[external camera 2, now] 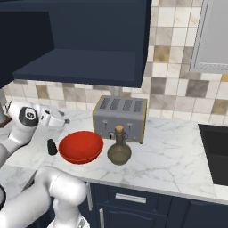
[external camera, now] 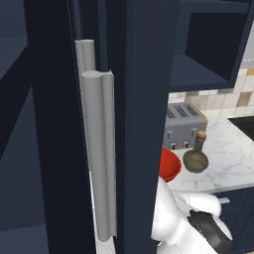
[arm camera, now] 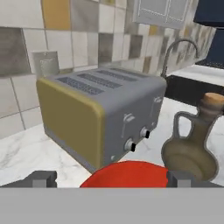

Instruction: Retrieve the bottle and the shaker from the cabinet and place them next to the mixing bowl on the counter. Then add garlic from the fridge to the mixing bowl.

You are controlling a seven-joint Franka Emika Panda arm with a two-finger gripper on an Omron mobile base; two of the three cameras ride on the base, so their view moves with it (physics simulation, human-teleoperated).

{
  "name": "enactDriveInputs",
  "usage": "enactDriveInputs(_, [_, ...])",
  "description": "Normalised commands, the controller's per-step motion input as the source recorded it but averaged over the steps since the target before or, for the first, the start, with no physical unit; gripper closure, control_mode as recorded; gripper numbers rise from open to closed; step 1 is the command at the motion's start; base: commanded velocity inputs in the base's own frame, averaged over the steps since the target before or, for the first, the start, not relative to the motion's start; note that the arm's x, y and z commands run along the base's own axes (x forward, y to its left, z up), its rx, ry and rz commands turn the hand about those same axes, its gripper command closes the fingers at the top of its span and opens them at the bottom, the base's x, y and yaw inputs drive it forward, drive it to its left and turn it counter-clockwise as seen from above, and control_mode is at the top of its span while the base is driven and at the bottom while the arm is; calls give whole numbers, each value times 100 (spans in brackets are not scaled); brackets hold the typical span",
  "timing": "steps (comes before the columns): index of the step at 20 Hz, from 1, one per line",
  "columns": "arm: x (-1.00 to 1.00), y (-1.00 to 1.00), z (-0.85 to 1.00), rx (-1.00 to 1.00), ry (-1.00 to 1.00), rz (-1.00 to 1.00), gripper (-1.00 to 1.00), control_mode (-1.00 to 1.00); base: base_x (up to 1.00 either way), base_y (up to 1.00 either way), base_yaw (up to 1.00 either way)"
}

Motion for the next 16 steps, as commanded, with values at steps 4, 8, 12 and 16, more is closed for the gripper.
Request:
enactDriveInputs(4, [-48, -26, 84, 7, 19, 37, -100, -100, 0, 0, 0])
enactDriveInputs(8, [-53, -36, 56, 9, 28, 34, -100, -100, 0, 0, 0])
enactDriveInputs(12, [-60, -34, 37, 8, 29, 29, -100, -100, 0, 0, 0])
enactDriveInputs(16, [-89, -43, 19, 13, 14, 21, -100, -100, 0, 0, 0])
